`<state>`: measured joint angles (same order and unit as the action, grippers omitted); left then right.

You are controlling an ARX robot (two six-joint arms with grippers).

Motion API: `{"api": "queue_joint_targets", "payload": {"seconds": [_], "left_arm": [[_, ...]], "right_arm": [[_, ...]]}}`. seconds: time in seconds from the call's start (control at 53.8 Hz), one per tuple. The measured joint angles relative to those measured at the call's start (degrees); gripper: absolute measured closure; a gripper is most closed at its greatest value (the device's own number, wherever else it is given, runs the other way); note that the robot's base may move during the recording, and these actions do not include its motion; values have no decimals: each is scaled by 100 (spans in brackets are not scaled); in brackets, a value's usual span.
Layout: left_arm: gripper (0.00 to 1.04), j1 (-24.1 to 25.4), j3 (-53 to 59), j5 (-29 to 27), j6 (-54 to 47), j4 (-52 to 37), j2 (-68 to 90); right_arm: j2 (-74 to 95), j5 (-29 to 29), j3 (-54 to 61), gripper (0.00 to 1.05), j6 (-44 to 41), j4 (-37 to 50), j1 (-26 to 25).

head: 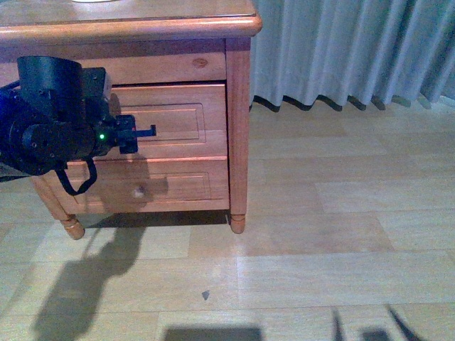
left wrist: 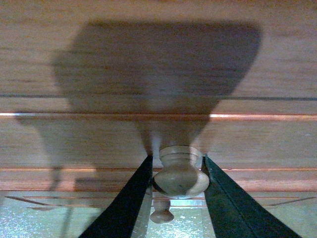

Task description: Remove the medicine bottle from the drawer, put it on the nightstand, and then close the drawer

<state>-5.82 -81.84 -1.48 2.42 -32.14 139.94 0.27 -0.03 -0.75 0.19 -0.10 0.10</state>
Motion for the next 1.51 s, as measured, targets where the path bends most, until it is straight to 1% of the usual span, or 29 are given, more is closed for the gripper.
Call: {"api": "queue_joint_targets", "payload": {"seconds": [0.056, 0.205, 0.335, 0.558, 0.726, 0.874, 1.005, 1.079, 1.098, 1.135, 1.228, 1.265, 1.284, 1.34, 1.414, 1.507], "left_arm": [[79, -2, 11, -7, -11, -48, 0], [79, -2, 192, 15, -144, -348, -22], [80, 0, 656, 13, -188, -662, -212], [80, 13, 2221, 83, -201, -1491, -876], [80, 111, 3875, 341, -262, -2380, -1486], [80, 223, 5097, 533, -328, -3047, -1834], [80, 245, 5864, 586, -332, -3526, -1952], [79, 232, 6030, 643, -306, -3606, -1989], [78, 225, 6043, 636, -299, -3611, -1996], [70, 221, 6092, 577, -306, -3591, -2017], [58, 232, 6319, 175, -297, -3425, -2022], [51, 227, 6393, 70, -284, -3335, -2039], [49, 221, 6398, 55, -273, -3307, -2057], [38, 142, 6391, 9, -249, -3132, -2260], [27, 17, 6365, -26, -184, -2900, -2590], [7, -188, 6275, 46, 4, -2168, -3453]], "right_arm": [[0, 0, 0, 7, 0, 0, 0], [0, 0, 0, 7, 0, 0, 0], [0, 0, 0, 7, 0, 0, 0], [0, 0, 0, 7, 0, 0, 0], [0, 0, 0, 7, 0, 0, 0], [0, -2, 0, 7, 0, 0, 0], [0, 0, 0, 7, 0, 0, 0], [0, 0, 0, 7, 0, 0, 0], [0, -2, 0, 7, 0, 0, 0], [0, 0, 0, 7, 0, 0, 0], [0, 2, 0, 7, 0, 0, 0], [0, 0, 0, 7, 0, 0, 0], [0, 0, 0, 7, 0, 0, 0], [0, -7, 0, 7, 0, 0, 0], [0, 2, 0, 7, 0, 0, 0], [0, -2, 0, 7, 0, 0, 0]]}}
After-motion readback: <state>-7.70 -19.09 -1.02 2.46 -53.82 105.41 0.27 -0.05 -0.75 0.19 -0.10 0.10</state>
